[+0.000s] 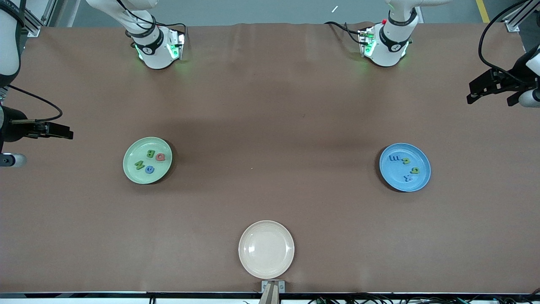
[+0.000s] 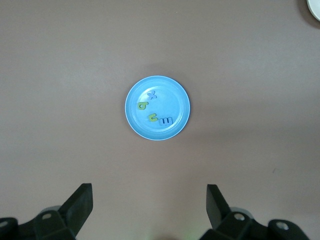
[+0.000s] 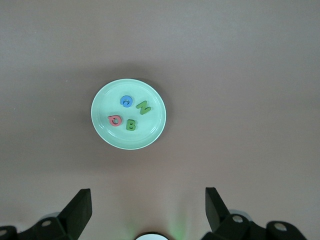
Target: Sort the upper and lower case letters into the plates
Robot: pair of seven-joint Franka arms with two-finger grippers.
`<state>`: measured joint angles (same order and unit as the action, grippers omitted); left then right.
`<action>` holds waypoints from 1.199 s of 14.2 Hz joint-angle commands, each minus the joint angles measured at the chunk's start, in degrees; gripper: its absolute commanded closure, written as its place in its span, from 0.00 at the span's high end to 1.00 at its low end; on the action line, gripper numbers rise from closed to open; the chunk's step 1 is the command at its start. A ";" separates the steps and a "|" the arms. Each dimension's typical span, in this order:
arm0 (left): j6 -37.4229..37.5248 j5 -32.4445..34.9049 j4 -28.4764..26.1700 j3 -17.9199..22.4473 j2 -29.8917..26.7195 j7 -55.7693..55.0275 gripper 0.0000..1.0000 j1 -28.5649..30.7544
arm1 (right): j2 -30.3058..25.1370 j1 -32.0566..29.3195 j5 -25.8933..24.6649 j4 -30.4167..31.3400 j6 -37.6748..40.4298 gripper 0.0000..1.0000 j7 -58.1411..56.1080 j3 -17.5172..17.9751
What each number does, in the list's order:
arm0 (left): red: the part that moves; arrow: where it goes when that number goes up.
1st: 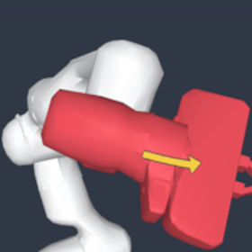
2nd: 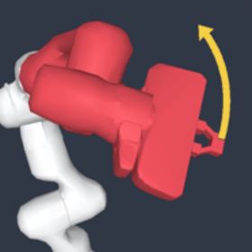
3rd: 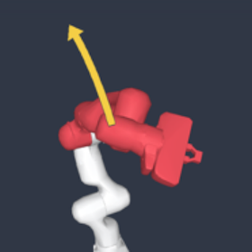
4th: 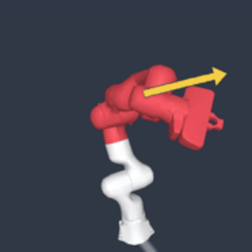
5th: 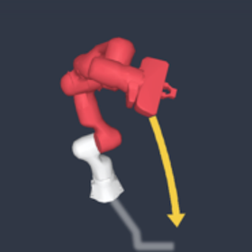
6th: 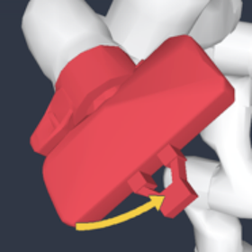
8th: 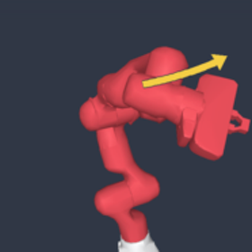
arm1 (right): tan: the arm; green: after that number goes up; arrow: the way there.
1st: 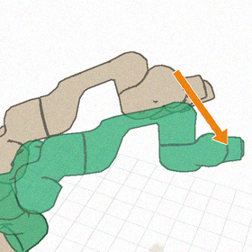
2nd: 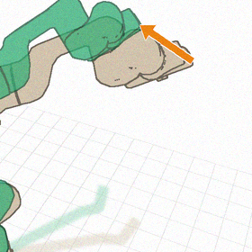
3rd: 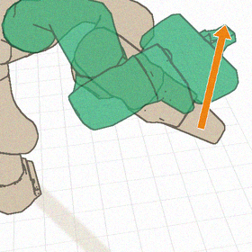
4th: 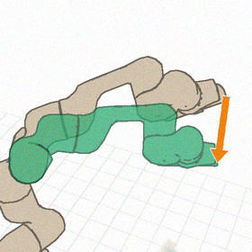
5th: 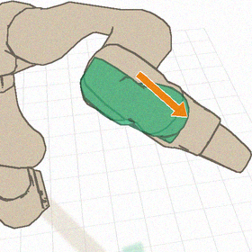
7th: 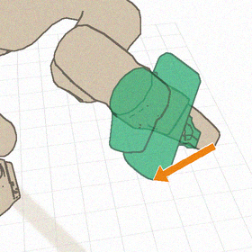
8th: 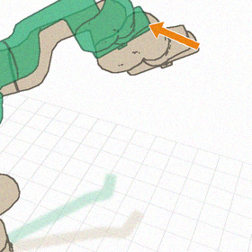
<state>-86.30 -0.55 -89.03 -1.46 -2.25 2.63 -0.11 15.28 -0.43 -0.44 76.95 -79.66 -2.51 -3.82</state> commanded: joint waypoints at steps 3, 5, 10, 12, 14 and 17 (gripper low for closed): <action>0.87 0.38 1.31 -0.12 0.41 1.23 1.00 0.02 | -1.57 1.05 -0.53 1.19 -0.41 1.00 1.02 -0.22; 0.87 0.38 1.31 -0.12 0.41 1.23 1.00 0.02 | -1.57 1.14 -1.05 0.40 -0.41 1.00 0.93 -0.22; 0.87 0.46 1.31 -0.12 0.41 1.23 1.00 0.02 | -1.31 0.43 -1.05 -2.77 -0.23 1.00 0.58 -0.40; 0.87 0.46 1.31 -0.12 0.50 1.23 1.00 0.02 | -1.22 0.61 -0.79 -2.68 -0.05 1.00 0.75 -0.40; 0.79 0.46 1.22 -0.12 0.50 1.23 1.00 0.02 | -1.65 0.61 0.00 -2.51 1.34 1.00 0.58 -0.31; 0.70 0.46 1.22 -0.12 0.50 1.32 1.00 0.02 | -2.62 0.88 0.00 -1.54 3.20 1.00 0.76 -0.22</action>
<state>-86.30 -0.55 -89.00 -1.47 -2.25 2.63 -0.11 15.04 0.29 -0.45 73.35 -77.06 -2.52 -4.19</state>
